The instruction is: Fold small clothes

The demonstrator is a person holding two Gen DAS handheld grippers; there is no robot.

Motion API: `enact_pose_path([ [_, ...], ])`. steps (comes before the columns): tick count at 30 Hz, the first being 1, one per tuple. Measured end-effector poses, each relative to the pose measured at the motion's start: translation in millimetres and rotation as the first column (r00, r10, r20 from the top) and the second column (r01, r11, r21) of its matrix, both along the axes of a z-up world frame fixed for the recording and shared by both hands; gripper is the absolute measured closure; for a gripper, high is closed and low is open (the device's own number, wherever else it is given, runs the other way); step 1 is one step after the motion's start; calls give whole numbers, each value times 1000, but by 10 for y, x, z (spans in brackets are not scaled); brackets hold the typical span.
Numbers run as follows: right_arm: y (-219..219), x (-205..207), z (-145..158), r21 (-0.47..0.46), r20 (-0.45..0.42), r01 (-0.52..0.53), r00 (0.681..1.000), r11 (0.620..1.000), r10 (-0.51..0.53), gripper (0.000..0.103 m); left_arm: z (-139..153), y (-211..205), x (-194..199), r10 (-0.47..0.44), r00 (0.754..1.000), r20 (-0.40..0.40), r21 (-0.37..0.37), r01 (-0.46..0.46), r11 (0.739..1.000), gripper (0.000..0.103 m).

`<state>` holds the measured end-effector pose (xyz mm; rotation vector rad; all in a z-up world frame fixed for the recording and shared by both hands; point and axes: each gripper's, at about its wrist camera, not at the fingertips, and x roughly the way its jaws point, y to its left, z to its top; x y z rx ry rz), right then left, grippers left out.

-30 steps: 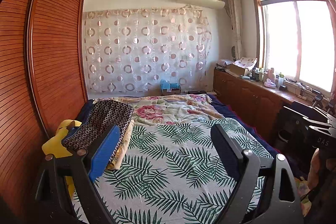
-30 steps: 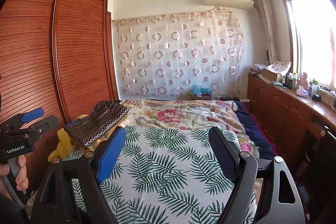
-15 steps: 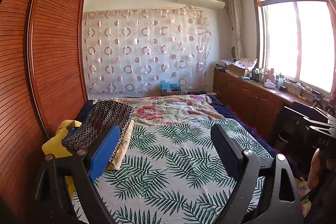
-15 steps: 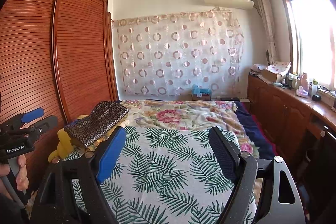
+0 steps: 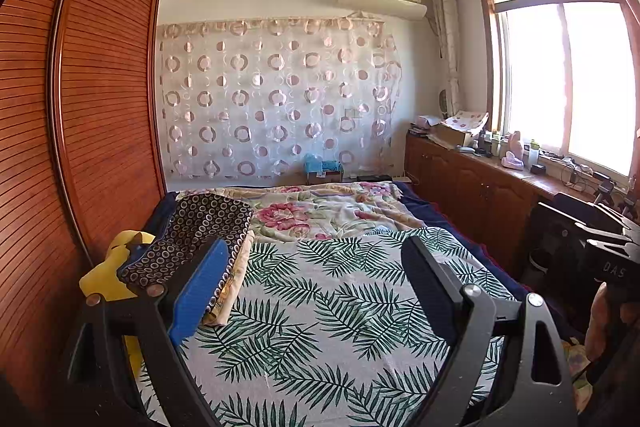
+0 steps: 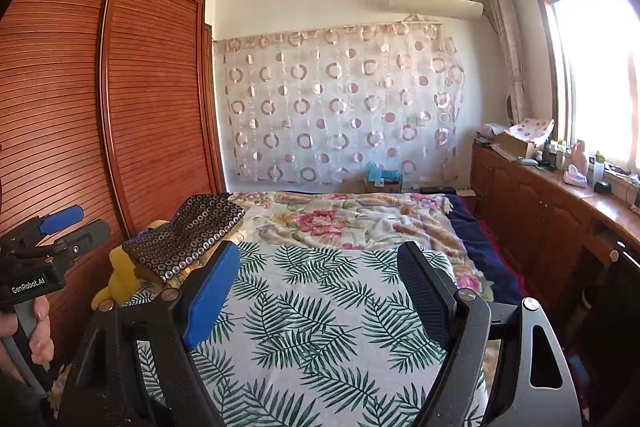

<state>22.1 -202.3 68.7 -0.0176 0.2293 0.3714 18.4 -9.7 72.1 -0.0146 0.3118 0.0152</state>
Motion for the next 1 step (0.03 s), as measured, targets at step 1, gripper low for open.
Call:
enact_pose_path([
  [1,0,1,-1,0,0,0,1000,1000,0,20,3,5,4,-1,1000,0,1,1,1000,14],
])
